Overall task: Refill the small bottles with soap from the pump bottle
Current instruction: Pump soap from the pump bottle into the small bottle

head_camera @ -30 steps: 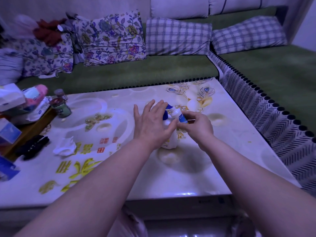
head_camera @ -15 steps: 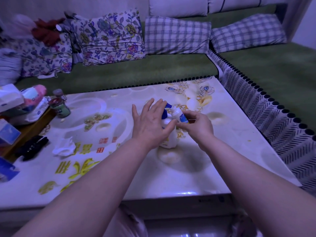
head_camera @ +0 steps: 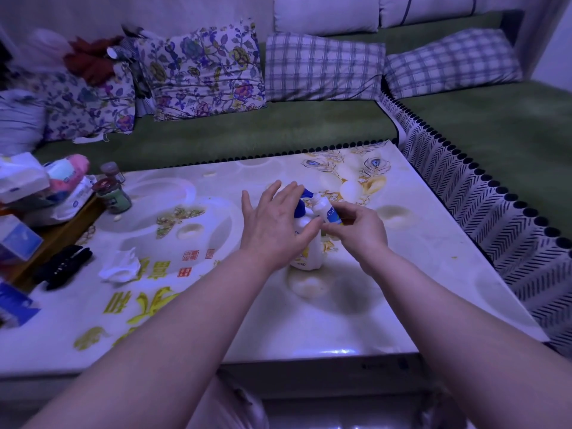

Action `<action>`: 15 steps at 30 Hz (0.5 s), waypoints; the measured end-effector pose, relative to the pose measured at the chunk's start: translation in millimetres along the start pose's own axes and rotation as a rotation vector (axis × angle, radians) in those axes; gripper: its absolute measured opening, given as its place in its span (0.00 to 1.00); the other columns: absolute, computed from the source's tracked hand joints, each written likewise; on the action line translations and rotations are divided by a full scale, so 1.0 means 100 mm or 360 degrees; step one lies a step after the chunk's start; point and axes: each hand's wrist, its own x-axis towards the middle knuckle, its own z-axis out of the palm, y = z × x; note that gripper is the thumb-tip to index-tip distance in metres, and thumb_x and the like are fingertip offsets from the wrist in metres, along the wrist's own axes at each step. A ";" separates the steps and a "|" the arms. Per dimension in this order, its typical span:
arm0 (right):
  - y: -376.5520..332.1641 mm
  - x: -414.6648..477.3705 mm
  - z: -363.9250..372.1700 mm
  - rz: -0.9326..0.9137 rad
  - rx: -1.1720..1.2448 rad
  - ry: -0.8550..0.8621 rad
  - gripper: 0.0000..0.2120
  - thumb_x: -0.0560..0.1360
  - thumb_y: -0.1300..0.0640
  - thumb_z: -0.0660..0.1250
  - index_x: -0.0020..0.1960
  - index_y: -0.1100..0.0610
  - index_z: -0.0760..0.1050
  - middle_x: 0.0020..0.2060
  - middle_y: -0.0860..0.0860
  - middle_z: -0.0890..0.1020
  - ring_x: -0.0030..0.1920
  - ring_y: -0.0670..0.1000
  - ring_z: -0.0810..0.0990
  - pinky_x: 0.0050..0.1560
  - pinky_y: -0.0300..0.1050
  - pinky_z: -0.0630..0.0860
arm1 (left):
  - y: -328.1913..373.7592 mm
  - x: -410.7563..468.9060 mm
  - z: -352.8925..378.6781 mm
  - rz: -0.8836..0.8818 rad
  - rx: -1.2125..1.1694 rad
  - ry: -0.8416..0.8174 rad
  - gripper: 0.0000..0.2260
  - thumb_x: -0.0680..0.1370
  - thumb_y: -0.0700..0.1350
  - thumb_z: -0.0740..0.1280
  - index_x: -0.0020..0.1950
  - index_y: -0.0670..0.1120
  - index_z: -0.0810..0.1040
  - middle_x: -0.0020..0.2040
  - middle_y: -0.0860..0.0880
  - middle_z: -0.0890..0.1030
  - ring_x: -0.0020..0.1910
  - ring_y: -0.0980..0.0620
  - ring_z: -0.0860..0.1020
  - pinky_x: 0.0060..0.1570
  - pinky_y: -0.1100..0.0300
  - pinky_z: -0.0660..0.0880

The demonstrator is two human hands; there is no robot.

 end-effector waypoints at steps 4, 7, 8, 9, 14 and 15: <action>0.00 0.00 0.00 -0.0011 -0.0004 -0.0002 0.16 0.65 0.56 0.77 0.51 0.44 0.82 0.46 0.43 0.86 0.49 0.47 0.84 0.57 0.55 0.79 | -0.01 0.00 -0.02 0.0006 0.0014 0.0001 0.29 0.74 0.66 0.53 0.72 0.54 0.64 0.73 0.58 0.65 0.75 0.54 0.55 0.71 0.38 0.44; -0.02 0.00 0.00 -0.0002 -0.0022 0.0000 0.18 0.65 0.56 0.78 0.54 0.45 0.82 0.47 0.44 0.85 0.50 0.47 0.83 0.57 0.54 0.79 | 0.00 0.00 -0.03 0.0010 0.0027 0.0001 0.27 0.76 0.64 0.56 0.72 0.54 0.64 0.73 0.58 0.65 0.75 0.54 0.55 0.71 0.39 0.43; -0.02 0.01 0.00 0.0001 -0.0031 0.0001 0.19 0.65 0.56 0.78 0.55 0.46 0.82 0.48 0.44 0.85 0.50 0.47 0.83 0.57 0.55 0.79 | 0.00 0.00 -0.03 0.0009 0.0030 0.0002 0.27 0.76 0.64 0.57 0.72 0.54 0.63 0.73 0.58 0.65 0.75 0.54 0.55 0.72 0.39 0.43; -0.03 0.01 0.00 0.0007 -0.0037 0.0005 0.20 0.65 0.55 0.78 0.56 0.46 0.82 0.48 0.44 0.85 0.50 0.48 0.83 0.57 0.55 0.79 | 0.01 0.00 -0.03 0.0006 0.0032 0.0002 0.27 0.76 0.64 0.57 0.72 0.54 0.63 0.73 0.58 0.64 0.75 0.54 0.55 0.72 0.39 0.43; -0.03 0.02 0.00 0.0034 -0.0068 0.0008 0.21 0.65 0.54 0.78 0.57 0.47 0.81 0.49 0.44 0.85 0.50 0.47 0.83 0.58 0.53 0.78 | 0.01 0.00 0.01 -0.0003 0.0065 0.0015 0.27 0.76 0.63 0.56 0.72 0.53 0.63 0.73 0.57 0.65 0.75 0.54 0.55 0.72 0.40 0.42; -0.03 0.02 0.00 0.0035 -0.0081 0.0014 0.21 0.64 0.54 0.78 0.56 0.46 0.82 0.49 0.43 0.85 0.50 0.47 0.83 0.58 0.53 0.78 | 0.01 0.00 0.01 -0.0001 0.0079 0.0009 0.26 0.76 0.63 0.56 0.72 0.53 0.63 0.73 0.57 0.65 0.75 0.54 0.56 0.72 0.40 0.42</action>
